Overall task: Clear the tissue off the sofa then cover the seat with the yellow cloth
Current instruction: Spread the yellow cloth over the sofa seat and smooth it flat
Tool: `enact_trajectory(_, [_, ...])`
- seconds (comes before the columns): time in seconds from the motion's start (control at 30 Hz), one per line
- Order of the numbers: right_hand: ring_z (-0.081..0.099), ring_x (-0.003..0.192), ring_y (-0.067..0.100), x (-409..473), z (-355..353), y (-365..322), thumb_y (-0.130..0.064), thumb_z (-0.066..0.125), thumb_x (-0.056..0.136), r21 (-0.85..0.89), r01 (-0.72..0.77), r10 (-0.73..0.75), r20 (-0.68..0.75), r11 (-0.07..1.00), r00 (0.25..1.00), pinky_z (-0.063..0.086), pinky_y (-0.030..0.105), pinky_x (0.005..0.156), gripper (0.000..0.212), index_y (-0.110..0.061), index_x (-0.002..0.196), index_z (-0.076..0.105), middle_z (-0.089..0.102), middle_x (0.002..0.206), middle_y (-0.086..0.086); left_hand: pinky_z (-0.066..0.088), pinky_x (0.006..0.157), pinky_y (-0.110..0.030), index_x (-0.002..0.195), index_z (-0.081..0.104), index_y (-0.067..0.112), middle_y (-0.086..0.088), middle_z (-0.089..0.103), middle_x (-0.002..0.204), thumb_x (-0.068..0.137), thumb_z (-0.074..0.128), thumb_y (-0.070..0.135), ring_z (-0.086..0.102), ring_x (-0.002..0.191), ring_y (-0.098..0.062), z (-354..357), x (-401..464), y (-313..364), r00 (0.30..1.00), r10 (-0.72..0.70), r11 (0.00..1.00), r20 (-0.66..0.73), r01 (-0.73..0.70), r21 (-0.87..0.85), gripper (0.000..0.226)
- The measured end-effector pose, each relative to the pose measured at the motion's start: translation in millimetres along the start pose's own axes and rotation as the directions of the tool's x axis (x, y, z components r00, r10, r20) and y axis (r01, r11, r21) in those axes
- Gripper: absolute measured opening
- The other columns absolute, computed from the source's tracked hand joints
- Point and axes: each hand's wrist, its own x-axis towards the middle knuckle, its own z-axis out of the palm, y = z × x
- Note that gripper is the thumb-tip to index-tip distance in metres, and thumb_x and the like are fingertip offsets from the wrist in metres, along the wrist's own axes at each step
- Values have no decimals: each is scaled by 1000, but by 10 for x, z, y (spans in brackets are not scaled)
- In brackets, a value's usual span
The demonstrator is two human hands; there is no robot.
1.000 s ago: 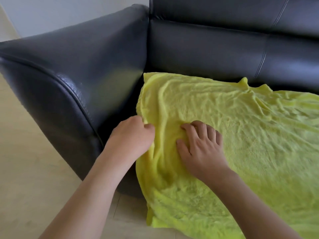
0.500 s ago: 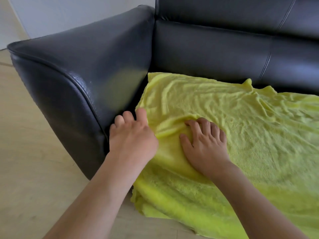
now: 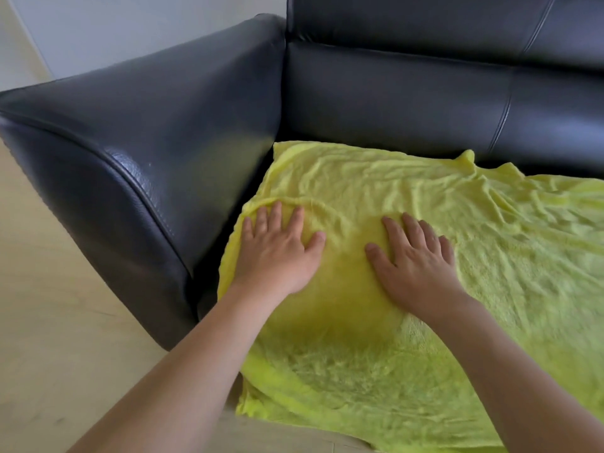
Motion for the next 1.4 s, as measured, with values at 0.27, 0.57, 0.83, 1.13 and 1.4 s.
enact_trajectory(0.27, [7,147,22,62,-100,97,-63,18,94,-42,-5,4,-18,999,1000,6,44,118,66,-31,152,13,10,160,-2,2,120,-44,155,13,35,-1,2,164,96,16,63,2,148,-27,-199,270,-73,999,14,1000,-43,-14,4,65])
enact_trajectory(0.57, [6,149,21,923,-310,303,-58,17,97,-76,8,-10,-30,997,999,3,48,119,64,-28,154,12,8,162,0,2,120,-48,156,11,31,-6,4,164,94,14,63,4,150,-30,-160,1111,34,997,-72,995,22,74,-68,69])
enact_trajectory(0.83, [-1,149,21,970,-121,436,-61,15,95,-31,-116,117,8,993,993,0,46,119,65,-33,154,10,3,163,-2,-1,120,-50,154,15,39,0,-1,165,89,11,64,-4,150,-30,-394,1646,113,999,-21,992,41,25,-122,70])
enact_trajectory(1.13, [36,132,30,1292,-325,317,-49,29,93,-146,-147,143,-36,978,989,24,45,111,56,-19,138,41,40,143,9,1,120,-48,154,9,43,-6,-2,164,91,15,72,-2,150,-32,-158,2117,81,995,-72,996,70,75,-48,70])
enact_trajectory(1.4, [1,149,21,1700,-92,300,-57,17,97,-55,-25,27,42,998,999,-2,47,119,64,-29,154,12,5,162,0,-1,121,-43,154,17,37,0,-4,165,93,21,66,-7,150,-23,-155,2423,-6,996,74,997,-53,-74,-12,68])
